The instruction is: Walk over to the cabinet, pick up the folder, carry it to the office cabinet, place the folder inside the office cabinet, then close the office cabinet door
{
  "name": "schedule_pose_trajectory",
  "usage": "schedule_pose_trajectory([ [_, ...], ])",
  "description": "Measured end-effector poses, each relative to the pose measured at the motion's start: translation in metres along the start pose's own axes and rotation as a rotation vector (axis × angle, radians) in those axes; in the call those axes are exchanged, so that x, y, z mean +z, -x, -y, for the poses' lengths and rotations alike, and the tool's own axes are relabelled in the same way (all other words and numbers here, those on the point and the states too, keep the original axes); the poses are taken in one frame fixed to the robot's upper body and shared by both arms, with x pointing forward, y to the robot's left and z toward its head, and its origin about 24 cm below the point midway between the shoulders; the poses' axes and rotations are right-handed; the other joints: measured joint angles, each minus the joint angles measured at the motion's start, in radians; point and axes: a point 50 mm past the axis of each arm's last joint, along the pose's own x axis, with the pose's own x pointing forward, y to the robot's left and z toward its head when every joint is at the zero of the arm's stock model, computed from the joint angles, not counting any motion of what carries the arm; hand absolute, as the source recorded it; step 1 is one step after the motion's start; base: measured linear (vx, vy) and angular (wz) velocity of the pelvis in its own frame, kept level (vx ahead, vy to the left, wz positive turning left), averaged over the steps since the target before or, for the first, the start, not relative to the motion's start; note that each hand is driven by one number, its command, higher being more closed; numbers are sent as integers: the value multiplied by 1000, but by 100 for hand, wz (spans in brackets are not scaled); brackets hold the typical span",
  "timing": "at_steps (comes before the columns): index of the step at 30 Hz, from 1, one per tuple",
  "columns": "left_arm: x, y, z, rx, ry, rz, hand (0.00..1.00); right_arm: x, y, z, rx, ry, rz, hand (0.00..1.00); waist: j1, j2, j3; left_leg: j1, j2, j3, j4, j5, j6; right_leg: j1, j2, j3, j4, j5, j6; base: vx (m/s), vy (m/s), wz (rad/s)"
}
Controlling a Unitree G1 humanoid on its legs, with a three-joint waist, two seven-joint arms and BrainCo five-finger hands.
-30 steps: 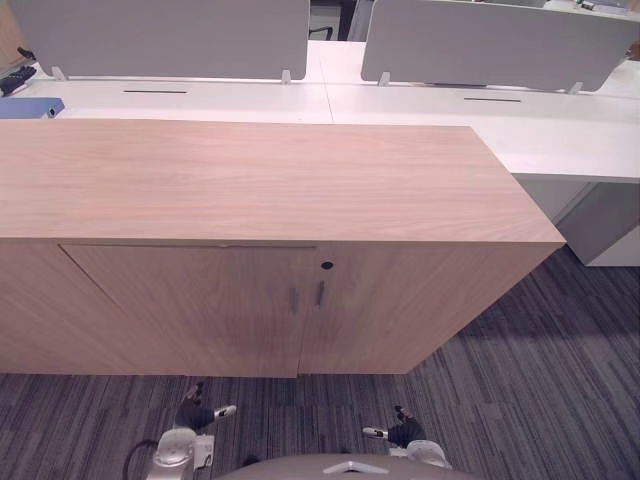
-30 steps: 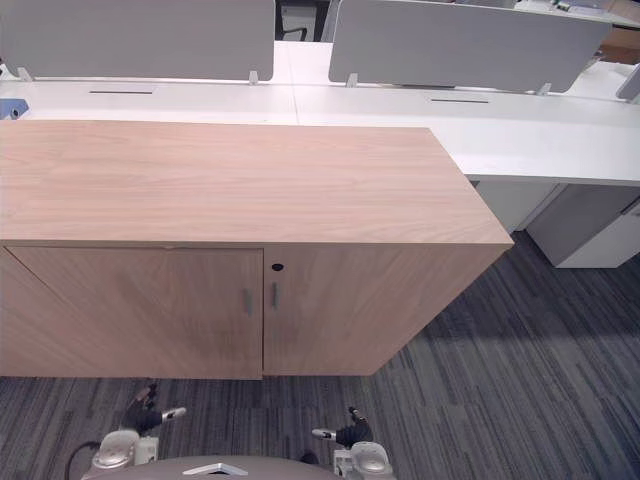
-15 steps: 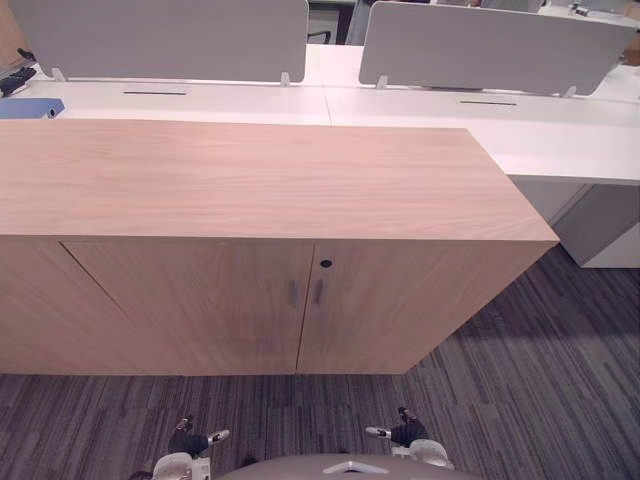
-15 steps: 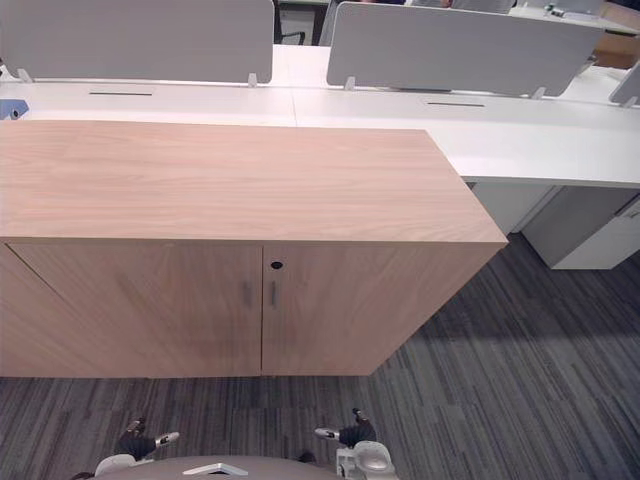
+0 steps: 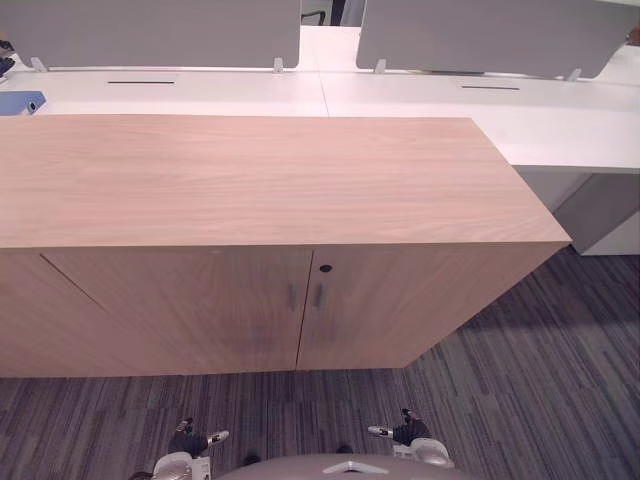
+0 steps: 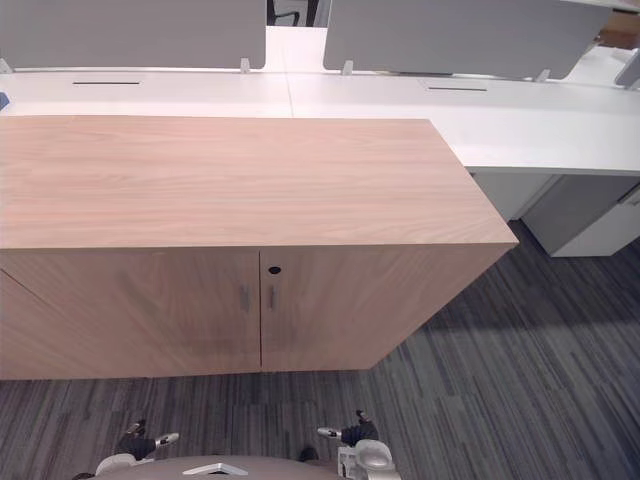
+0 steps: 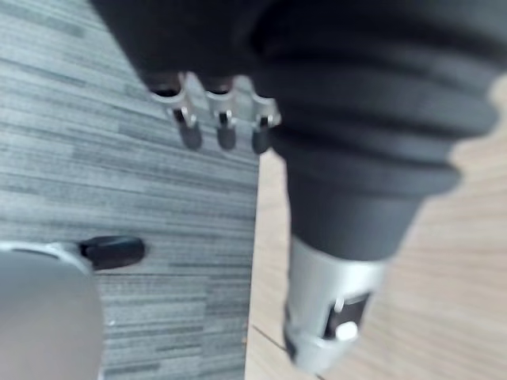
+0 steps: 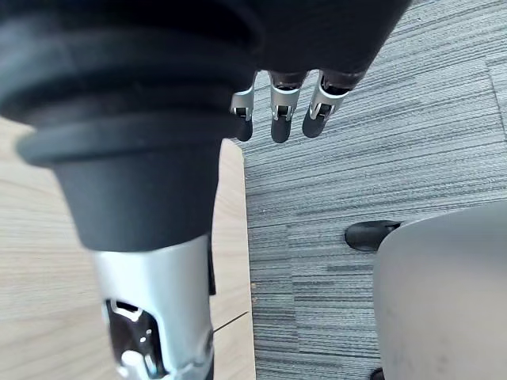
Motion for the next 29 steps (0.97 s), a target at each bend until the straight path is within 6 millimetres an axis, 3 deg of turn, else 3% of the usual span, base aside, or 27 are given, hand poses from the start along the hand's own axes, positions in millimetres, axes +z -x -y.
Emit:
schedule_pose_trajectory([
  [6, -1, 0, 1, -2, -1, -3, 0, 2, -1, 0, 2, -7, -3, 0, 2, 16, 12, 11, 1, 2, -1, -1, 0, 3, 1, 1, 4, -2, -2, -49, -26, -1],
  [29, -1, 0, 0, -6, -45, 2, 0, 4, -1, -1, 3, -7, 1, 0, 12, 12, 12, 11, -2, -2, 0, -9, 6, 7, -1, 1, -4, -6, 2, -12, -6, 0],
])
